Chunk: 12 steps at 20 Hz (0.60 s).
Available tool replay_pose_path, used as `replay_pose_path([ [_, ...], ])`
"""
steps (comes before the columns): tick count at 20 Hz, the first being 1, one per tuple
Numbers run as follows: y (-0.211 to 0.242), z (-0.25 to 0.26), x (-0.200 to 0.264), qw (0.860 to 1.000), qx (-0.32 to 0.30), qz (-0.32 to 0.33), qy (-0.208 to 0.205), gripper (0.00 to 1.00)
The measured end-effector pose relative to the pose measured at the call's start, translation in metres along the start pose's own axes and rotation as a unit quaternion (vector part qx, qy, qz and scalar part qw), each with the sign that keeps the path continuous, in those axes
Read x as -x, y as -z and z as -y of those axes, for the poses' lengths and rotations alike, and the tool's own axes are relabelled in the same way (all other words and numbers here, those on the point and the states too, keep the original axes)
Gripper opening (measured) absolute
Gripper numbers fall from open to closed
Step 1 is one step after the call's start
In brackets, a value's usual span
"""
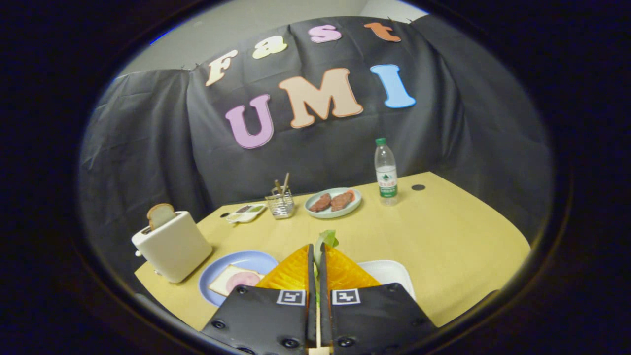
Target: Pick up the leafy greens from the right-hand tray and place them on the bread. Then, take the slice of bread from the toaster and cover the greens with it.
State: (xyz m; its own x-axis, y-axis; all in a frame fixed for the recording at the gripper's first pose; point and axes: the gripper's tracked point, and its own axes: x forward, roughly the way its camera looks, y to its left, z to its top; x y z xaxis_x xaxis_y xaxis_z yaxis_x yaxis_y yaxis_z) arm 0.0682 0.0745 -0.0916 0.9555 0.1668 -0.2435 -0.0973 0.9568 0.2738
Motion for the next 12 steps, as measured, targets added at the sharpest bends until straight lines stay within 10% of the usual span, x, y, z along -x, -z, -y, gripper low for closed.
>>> replay_pose_path([
  [12,0.035,-0.186,-0.03,0.983,-0.085,-0.031,-0.161,0.06],
])
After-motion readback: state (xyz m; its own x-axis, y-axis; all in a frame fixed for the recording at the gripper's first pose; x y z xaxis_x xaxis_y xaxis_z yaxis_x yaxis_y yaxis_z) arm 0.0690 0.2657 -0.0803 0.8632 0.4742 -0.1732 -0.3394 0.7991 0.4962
